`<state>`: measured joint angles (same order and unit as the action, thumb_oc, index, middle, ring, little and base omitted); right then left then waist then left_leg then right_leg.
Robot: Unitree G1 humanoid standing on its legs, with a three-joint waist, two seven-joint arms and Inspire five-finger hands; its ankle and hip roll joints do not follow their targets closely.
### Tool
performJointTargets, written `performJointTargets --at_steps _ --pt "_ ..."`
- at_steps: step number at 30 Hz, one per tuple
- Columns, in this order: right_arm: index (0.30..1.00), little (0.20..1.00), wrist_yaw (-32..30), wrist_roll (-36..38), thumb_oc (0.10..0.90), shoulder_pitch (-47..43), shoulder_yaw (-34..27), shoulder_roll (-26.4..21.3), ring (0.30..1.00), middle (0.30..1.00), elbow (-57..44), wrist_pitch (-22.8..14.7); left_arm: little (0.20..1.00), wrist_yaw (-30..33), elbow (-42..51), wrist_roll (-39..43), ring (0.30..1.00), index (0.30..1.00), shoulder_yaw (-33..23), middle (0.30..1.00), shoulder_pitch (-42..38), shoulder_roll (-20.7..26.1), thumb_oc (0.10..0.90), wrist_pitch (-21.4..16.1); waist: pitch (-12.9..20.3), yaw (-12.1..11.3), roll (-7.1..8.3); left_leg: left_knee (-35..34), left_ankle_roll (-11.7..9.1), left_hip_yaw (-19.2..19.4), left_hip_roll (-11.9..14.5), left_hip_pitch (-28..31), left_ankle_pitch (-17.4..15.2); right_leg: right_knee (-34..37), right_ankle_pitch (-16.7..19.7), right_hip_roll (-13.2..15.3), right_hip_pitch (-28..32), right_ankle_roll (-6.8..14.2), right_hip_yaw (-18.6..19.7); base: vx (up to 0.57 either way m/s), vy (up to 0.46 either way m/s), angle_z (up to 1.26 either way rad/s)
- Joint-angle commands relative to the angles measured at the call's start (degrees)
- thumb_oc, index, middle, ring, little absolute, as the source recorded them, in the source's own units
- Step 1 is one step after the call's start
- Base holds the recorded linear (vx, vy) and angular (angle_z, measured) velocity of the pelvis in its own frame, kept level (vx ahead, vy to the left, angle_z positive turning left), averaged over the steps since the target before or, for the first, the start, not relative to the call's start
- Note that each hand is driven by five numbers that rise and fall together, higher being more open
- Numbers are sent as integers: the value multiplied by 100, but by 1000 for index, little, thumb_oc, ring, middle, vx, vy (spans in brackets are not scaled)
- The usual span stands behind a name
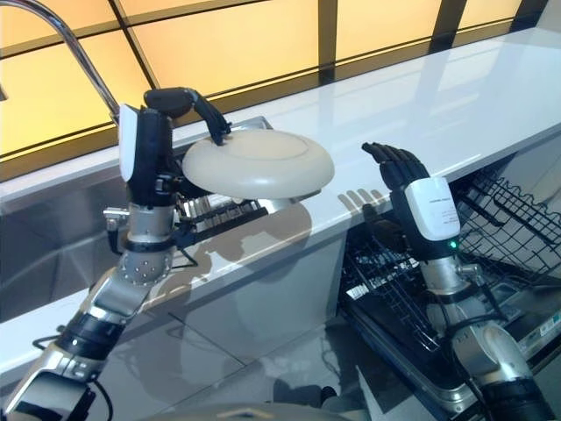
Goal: Pick up plates and place into dishwasher.
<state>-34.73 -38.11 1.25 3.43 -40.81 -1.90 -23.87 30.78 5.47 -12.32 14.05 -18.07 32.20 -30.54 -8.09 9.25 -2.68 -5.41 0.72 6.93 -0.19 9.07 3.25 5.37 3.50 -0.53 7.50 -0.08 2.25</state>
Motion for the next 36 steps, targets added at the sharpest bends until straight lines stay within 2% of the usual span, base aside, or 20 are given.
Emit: performJointTargets --at_steps 1,3,12,18,30,36 --pt "900 900 -262 377 800 -941 -174 -36 900 900 -37 -314 200 51 -434 537 300 300 198 300 -1191 0 100 -216 431 -85 199 41 365 -129 -391 287 -1082 -37 -614 -350 279 132 4 0 0 0" --pt "900 900 -108 430 800 -1106 -58 -44 900 900 -99 -308 200 -5 -451 582 300 300 278 300 -1246 -84 100 -214 431 -94 209 41 366 -131 -390 285 -1076 -37 -618 -354 280 125 8 0 0 0" --pt "900 900 -136 586 800 -1578 216 134 900 900 -234 -426 200 -116 -504 636 300 300 509 300 -1384 -306 100 -135 426 -138 224 41 368 -124 -381 306 -1078 -37 -628 -358 303 106 -6 0 0 0" --pt "900 900 171 651 800 -1749 402 263 900 900 -419 -488 200 -151 -573 708 300 300 587 300 -1393 -472 100 -184 457 -152 217 41 369 -116 -382 314 -1085 -37 -647 -356 312 105 -5 0 0 0" --pt "900 900 400 1104 800 -2076 675 525 900 900 -600 -549 200 -175 -661 633 300 300 819 300 -1637 -652 100 73 460 -138 223 41 370 -83 -378 315 -1089 -37 -647 -370 310 94 21 0 0 0" --pt "900 900 507 1329 800 -2157 679 613 900 900 -761 -701 200 -78 -1303 520 300 300 950 300 -1816 -669 100 56 489 -58 197 41 369 47 -357 325 -1094 -37 -647 -379 299 103 81 2 -1 -1"
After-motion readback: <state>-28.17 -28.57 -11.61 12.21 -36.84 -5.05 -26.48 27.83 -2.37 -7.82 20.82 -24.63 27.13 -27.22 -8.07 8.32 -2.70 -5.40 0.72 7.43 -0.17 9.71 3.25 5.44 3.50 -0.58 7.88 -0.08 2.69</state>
